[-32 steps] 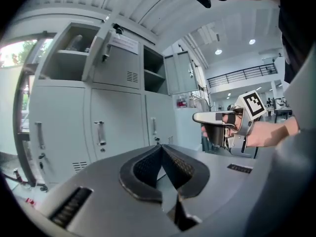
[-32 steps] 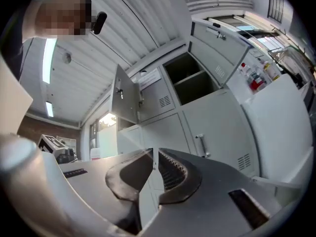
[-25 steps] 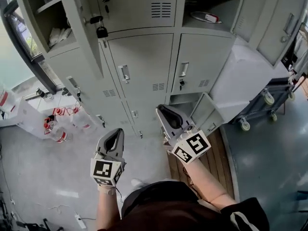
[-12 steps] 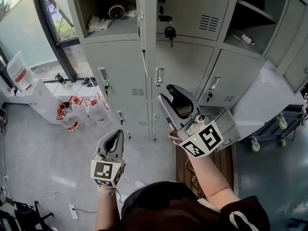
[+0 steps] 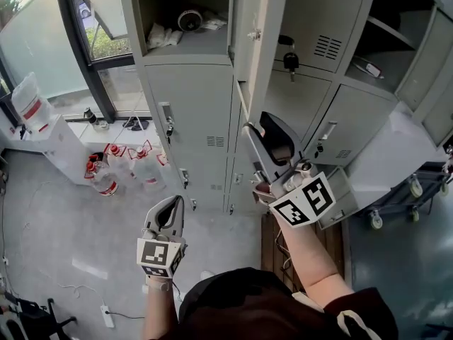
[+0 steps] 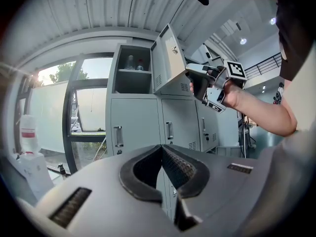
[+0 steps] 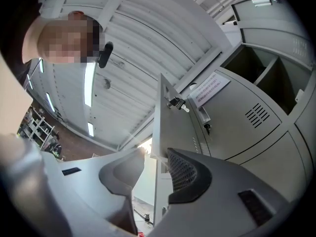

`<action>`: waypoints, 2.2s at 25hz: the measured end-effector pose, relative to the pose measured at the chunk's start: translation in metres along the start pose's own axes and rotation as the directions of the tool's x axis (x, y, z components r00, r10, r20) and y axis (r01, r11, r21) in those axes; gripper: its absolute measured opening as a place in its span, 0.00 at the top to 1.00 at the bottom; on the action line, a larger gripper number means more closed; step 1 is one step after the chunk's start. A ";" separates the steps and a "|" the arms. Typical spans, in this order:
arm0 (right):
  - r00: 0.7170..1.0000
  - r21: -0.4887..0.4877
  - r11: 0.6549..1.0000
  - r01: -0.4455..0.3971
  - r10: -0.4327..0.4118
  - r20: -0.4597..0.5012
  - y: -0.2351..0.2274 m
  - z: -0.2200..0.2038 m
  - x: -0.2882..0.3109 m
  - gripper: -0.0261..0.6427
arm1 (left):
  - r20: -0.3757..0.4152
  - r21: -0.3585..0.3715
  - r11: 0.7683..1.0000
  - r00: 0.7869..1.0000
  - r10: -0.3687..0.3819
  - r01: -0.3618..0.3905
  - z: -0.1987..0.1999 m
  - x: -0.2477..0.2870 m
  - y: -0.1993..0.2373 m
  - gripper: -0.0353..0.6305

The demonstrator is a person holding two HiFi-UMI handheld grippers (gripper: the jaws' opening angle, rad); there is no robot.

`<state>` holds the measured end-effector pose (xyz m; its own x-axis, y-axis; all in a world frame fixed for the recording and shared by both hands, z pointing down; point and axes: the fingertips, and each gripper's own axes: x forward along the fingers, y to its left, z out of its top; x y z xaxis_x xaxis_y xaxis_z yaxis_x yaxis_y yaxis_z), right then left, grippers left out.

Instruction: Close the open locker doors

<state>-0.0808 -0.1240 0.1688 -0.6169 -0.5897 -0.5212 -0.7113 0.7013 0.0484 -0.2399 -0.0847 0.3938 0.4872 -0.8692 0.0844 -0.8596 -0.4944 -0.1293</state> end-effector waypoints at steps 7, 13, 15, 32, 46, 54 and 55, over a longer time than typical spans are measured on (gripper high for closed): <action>1.000 -0.005 1.000 -0.017 0.017 -0.003 0.020 -0.019 0.029 0.73 | 0.014 -0.003 1.000 1.000 -0.018 0.018 -0.009 0.003 0.033 0.92; 0.999 -0.028 0.998 -0.053 0.053 -0.003 0.044 -0.036 0.062 0.73 | 0.002 -0.003 1.000 1.000 0.011 -0.011 -0.023 -0.009 0.073 0.92; 0.997 -0.022 0.997 -0.074 0.074 -0.007 0.052 -0.042 0.076 0.73 | -0.010 -0.014 0.999 0.999 0.032 -0.033 -0.030 -0.016 0.087 0.92; 0.951 0.126 0.943 -0.308 0.308 0.021 0.067 -0.095 0.187 0.73 | -0.068 -0.066 0.951 0.952 0.299 -0.304 -0.051 -0.026 0.176 0.92; 0.931 0.206 0.908 -0.364 0.363 0.045 0.042 -0.136 0.271 0.71 | -0.113 -0.076 0.885 0.886 0.450 -0.460 -0.060 -0.010 0.224 0.92; 0.948 0.258 0.915 -0.312 0.319 0.015 0.011 -0.162 0.303 0.64 | -0.138 -0.071 0.852 0.851 0.507 -0.519 -0.065 -0.006 0.239 0.92; 0.950 0.262 0.916 -0.304 0.311 0.015 0.007 -0.163 0.305 0.64 | -0.140 -0.071 0.849 0.848 0.511 -0.524 -0.066 -0.005 0.240 0.92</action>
<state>-0.3289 -0.3647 0.1493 -0.8024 -0.3358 -0.4933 -0.3755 0.9266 -0.0199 -0.4589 -0.1990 0.4276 -0.0481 -0.9884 0.1441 -0.9959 0.0363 -0.0834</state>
